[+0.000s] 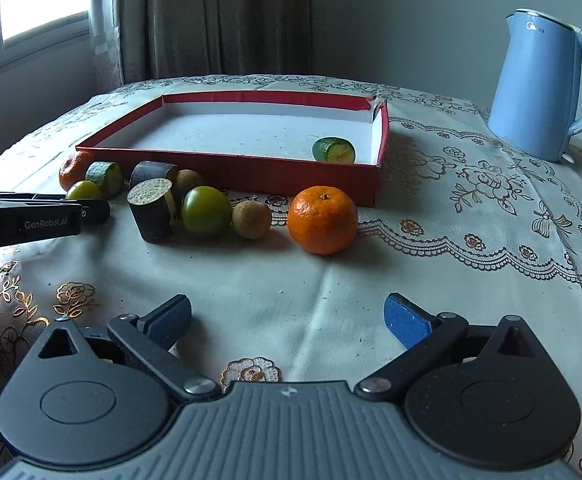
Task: Organize fruits
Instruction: 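Carry the green tomato into the box lid and open the left tool, then withdraw the left tool and move the right tool toward the mandarin, then grasp the mandarin orange with the right tool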
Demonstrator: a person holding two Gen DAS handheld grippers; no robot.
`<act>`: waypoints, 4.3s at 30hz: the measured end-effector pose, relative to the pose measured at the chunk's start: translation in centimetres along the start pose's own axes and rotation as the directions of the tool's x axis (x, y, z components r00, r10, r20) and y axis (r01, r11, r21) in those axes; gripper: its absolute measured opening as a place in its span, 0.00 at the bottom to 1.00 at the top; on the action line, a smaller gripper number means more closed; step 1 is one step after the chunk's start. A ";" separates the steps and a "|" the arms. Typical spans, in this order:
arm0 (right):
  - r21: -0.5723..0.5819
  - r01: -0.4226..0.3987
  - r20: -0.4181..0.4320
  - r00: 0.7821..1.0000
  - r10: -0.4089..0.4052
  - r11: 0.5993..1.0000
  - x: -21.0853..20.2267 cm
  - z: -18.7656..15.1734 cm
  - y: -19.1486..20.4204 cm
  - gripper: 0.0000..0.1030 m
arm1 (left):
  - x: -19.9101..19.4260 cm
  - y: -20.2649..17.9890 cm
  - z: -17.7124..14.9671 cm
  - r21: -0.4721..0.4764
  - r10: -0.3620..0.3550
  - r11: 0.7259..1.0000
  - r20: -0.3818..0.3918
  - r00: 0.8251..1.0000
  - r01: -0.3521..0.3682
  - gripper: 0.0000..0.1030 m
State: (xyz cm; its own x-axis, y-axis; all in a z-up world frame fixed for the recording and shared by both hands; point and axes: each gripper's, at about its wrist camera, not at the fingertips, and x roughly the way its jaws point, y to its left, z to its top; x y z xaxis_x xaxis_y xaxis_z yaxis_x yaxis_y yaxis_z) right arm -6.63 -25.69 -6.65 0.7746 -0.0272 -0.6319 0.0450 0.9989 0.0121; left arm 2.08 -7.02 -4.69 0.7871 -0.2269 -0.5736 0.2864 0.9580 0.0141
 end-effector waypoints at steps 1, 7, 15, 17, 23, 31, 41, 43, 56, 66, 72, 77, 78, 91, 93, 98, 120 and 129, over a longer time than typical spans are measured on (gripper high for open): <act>0.001 0.003 0.000 1.000 -0.003 1.000 0.0 0.0 0.0 1.00 | 0.0 0.0 0.0 -0.001 0.000 1.000 0.000 1.000 0.000 0.31; 0.001 0.004 0.000 1.000 -0.004 1.000 0.0 0.0 0.0 1.00 | -0.2 0.2 0.1 -0.004 0.005 1.000 -0.001 1.000 -0.005 0.30; 0.002 0.004 0.001 1.000 -0.004 1.000 0.0 0.0 0.0 1.00 | -2.1 0.1 1.7 0.004 0.035 0.999 0.056 0.998 -0.035 0.30; 0.002 0.004 0.001 1.000 -0.004 1.000 0.0 0.0 0.0 1.00 | -2.6 -0.2 3.0 0.009 0.033 0.999 0.081 0.996 -0.034 0.30; 0.005 0.000 0.002 1.000 0.000 1.000 -0.1 0.0 0.0 1.00 | -0.5 -1.0 7.8 0.029 0.068 0.997 0.099 0.993 -0.071 0.30; 0.011 -0.008 0.005 1.000 0.008 1.000 -0.1 0.1 -0.1 1.00 | 5.4 -2.3 10.8 0.058 0.114 0.991 0.060 0.992 -0.117 0.31; 0.021 -0.018 0.009 1.000 0.017 1.000 0.0 0.1 -0.4 1.00 | 6.7 -1.3 9.4 0.014 0.124 0.992 0.037 0.992 -0.125 0.70; 0.021 -0.018 0.009 1.000 0.018 1.000 0.0 0.1 -0.4 1.00 | 5.2 -0.4 8.9 -0.015 0.112 0.994 0.058 0.992 -0.112 0.78; 0.023 -0.017 0.010 1.000 0.016 1.000 -0.1 0.0 -0.4 1.00 | -3.1 8.4 0.9 -0.113 0.234 0.968 0.064 0.970 -0.226 1.00; 0.048 0.112 0.111 0.987 -0.117 0.993 -1.5 0.0 -1.1 1.00 | -2.1 9.5 -1.7 -0.045 0.154 0.987 -0.047 0.987 -0.156 1.00; -0.002 0.188 0.153 0.971 -0.186 0.982 -0.8 1.4 -1.7 1.00 | -1.7 8.3 -1.6 0.000 0.197 0.980 -0.059 0.979 -0.197 1.00; -0.015 0.195 0.139 0.972 -0.191 0.981 0.6 2.5 -2.0 1.00 | -1.6 8.6 -1.6 -0.019 0.184 0.982 -0.061 0.981 -0.186 1.00; -0.016 0.195 0.135 0.972 -0.191 0.981 0.9 2.7 -1.9 1.00 | -1.6 8.7 -1.6 -0.024 0.182 0.983 -0.062 0.981 -0.184 1.00; 0.000 0.126 0.062 0.990 -0.125 0.992 3.2 4.0 -2.3 0.86 | -1.6 9.4 -1.7 -0.070 0.154 0.985 -0.075 0.985 -0.160 1.00; -0.001 0.115 0.056 0.992 -0.114 0.993 3.4 4.1 -2.3 0.82 | -1.6 9.4 -1.7 -0.070 0.155 0.985 -0.075 0.985 -0.160 1.00; -0.007 0.087 0.030 0.996 -0.086 0.996 4.0 4.1 -2.0 0.70 | -1.6 9.3 -1.7 -0.069 0.158 0.984 -0.074 0.985 -0.163 1.00; 0.059 0.025 0.089 0.996 -0.030 0.998 3.1 3.8 -2.1 0.41 | -1.7 9.4 -1.8 -0.072 0.158 0.984 -0.073 0.985 -0.163 1.00; 0.074 0.043 0.139 0.989 -0.053 0.996 2.0 3.8 -2.3 0.41 | -1.7 9.3 -1.8 -0.067 0.167 0.983 -0.070 0.983 -0.171 1.00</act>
State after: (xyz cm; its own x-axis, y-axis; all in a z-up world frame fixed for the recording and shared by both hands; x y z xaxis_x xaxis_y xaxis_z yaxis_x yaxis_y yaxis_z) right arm -2.83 -28.18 -5.02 0.8515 -0.0850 -0.5174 0.1250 0.9912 0.0427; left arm 2.43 2.59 -5.06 0.7834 -0.0511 -0.6195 0.1100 0.9923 0.0573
